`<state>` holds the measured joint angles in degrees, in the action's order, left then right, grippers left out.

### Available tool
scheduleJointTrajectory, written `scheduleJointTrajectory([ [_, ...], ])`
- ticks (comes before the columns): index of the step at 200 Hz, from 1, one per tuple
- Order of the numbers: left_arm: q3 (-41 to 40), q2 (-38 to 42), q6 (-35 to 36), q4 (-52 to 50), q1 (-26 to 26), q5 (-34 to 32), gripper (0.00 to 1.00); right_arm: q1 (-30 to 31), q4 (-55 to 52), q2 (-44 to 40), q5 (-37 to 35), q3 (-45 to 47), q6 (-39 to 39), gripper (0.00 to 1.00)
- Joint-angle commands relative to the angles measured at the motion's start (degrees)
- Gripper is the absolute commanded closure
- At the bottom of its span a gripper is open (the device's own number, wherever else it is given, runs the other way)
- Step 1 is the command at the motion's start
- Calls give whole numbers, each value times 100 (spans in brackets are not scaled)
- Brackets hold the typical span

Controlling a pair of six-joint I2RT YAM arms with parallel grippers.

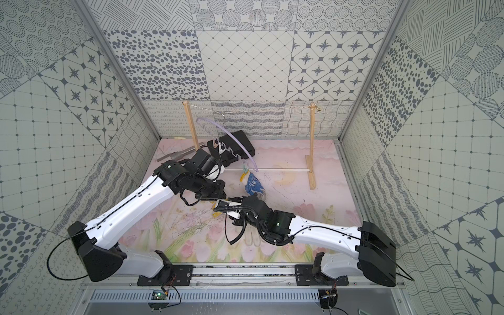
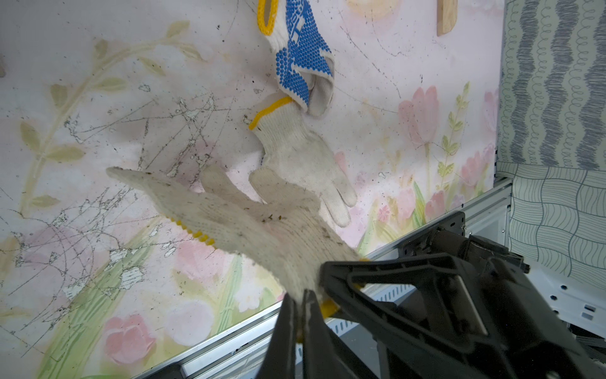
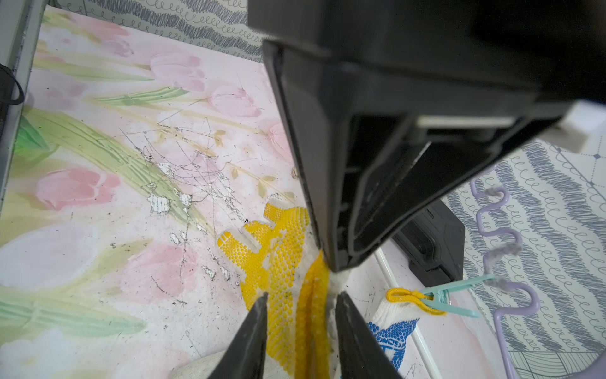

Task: Clip the gloves onto a hanger to dry
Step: Pick up the glove from the center of the board.

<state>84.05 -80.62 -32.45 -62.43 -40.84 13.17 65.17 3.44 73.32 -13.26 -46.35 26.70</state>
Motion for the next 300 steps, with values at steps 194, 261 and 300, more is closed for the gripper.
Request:
scheduleJointTrajectory([
  [194, -1053, 775, 467, 2744, 696, -1163, 17, -895, 232, -312, 227, -28, -1654, 100],
  [261, -1620, 303, 1344, 4594, 1262, -1596, 20, -915, -436, 378, 34, -1198, -2756, 100],
  [300, -1562, -194, 2096, 5406, 1541, -1053, 21, -917, -890, 1083, -199, -2047, -3325, 100],
])
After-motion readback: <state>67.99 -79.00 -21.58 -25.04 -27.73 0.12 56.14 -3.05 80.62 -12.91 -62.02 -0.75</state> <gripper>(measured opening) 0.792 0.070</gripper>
